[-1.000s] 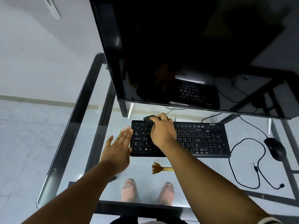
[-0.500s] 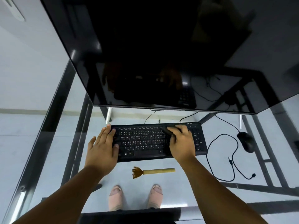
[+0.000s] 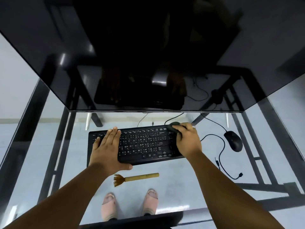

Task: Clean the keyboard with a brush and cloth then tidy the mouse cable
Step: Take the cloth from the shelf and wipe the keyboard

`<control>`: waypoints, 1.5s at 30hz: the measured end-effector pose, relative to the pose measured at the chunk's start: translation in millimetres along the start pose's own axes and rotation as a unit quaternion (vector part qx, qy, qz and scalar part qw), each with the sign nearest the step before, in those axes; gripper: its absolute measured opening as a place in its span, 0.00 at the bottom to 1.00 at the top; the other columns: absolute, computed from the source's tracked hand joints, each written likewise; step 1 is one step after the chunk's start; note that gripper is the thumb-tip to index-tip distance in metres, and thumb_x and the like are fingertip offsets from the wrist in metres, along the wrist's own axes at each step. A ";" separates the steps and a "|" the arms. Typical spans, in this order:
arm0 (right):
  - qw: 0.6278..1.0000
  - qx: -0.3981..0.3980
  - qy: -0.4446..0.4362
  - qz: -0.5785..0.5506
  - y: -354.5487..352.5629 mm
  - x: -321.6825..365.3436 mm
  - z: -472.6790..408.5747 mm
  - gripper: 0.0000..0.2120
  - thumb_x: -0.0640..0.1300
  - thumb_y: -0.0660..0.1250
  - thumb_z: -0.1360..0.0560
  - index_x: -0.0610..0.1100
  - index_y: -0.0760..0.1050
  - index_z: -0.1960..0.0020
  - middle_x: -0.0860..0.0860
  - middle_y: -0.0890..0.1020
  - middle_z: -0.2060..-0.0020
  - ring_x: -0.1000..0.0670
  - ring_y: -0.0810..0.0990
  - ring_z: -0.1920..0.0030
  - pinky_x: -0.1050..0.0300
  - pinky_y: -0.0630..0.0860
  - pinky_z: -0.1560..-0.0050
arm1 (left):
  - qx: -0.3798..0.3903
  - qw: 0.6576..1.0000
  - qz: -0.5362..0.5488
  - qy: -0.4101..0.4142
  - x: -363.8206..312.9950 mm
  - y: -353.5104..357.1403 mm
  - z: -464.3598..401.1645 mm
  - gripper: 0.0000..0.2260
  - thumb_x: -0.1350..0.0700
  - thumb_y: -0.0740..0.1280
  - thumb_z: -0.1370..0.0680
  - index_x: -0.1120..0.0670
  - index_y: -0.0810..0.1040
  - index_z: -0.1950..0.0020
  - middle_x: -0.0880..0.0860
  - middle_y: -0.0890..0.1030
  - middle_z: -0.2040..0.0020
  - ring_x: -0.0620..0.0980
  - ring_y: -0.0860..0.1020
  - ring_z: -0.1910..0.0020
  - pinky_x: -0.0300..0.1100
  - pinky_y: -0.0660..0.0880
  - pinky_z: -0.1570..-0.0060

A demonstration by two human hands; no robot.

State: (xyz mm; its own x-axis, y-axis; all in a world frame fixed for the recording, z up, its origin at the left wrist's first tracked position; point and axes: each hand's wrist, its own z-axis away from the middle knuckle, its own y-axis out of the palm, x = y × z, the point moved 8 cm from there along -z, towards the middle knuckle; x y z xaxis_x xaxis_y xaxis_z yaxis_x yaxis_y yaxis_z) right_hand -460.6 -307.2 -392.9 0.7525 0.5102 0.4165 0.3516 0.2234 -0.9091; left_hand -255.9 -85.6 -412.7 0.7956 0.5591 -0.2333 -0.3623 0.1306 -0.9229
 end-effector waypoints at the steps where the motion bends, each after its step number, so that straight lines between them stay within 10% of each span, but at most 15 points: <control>1: 1.000 -0.014 0.024 -0.003 -6.0 -10.6 -0.9 0.19 0.37 0.61 0.24 0.51 0.79 0.38 0.49 0.75 0.40 0.42 0.74 0.44 0.48 0.77 0.42 | 0.002 1.000 -0.003 -0.002 -2.0 -0.4 -1.2 0.61 0.23 0.64 0.42 0.51 0.38 0.22 0.47 0.38 0.21 0.46 0.38 0.23 0.53 0.41 0.25; 16: 0.994 0.078 0.012 -0.081 5.9 -0.9 -2.3 0.16 0.45 0.62 0.21 0.54 0.78 0.36 0.57 0.72 0.37 0.50 0.73 0.39 0.56 0.70 0.35 | 0.014 1.000 -0.016 -0.021 -7.8 -5.3 -0.5 0.62 0.25 0.67 0.42 0.50 0.38 0.22 0.46 0.39 0.21 0.46 0.39 0.23 0.54 0.42 0.25; 22: 0.942 0.030 0.097 -0.321 -9.7 -13.7 9.7 0.13 0.42 0.65 0.21 0.55 0.79 0.40 0.54 0.75 0.42 0.57 0.76 0.42 0.54 0.69 0.30 | -0.016 1.000 -0.007 -0.015 -11.1 -4.1 7.5 0.57 0.27 0.67 0.39 0.50 0.41 0.21 0.46 0.39 0.21 0.46 0.39 0.23 0.52 0.42 0.24; 28: 0.845 0.060 0.300 -0.438 -0.6 -44.0 18.5 0.36 0.35 0.80 0.37 0.47 0.68 0.34 0.47 0.76 0.41 0.45 0.79 0.43 0.46 0.78 0.40 | -0.091 0.995 0.042 -0.014 -8.4 -8.7 23.8 0.44 0.28 0.59 0.32 0.49 0.55 0.22 0.46 0.54 0.21 0.47 0.51 0.22 0.51 0.47 0.26; 36: 0.803 0.240 0.327 -0.437 -9.3 -43.6 25.5 0.14 0.26 0.74 0.36 0.34 0.82 0.51 0.40 0.86 0.57 0.40 0.85 0.53 0.54 0.80 0.55 | -0.155 0.956 0.234 -0.080 -7.9 -35.4 26.0 0.18 0.48 0.65 0.22 0.50 0.73 0.33 0.50 0.76 0.35 0.52 0.73 0.35 0.54 0.68 0.34; 45: 0.814 0.225 0.205 -0.495 -23.3 -16.5 38.5 0.14 0.33 0.76 0.32 0.36 0.81 0.47 0.38 0.85 0.50 0.40 0.84 0.49 0.50 0.80 0.50 | -0.010 0.864 0.493 -0.097 -47.6 -31.7 20.2 0.10 0.52 0.67 0.22 0.46 0.79 0.41 0.43 0.81 0.47 0.39 0.77 0.46 0.38 0.72 0.42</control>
State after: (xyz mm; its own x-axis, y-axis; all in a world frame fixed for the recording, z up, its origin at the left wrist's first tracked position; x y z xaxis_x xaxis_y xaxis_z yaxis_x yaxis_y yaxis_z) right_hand -502.7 -288.8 -379.0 0.3796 -0.4039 0.8323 0.7290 0.6845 -0.0002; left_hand -292.0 -99.8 -366.2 0.0065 0.5172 -0.8558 -0.8075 -0.5021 -0.3096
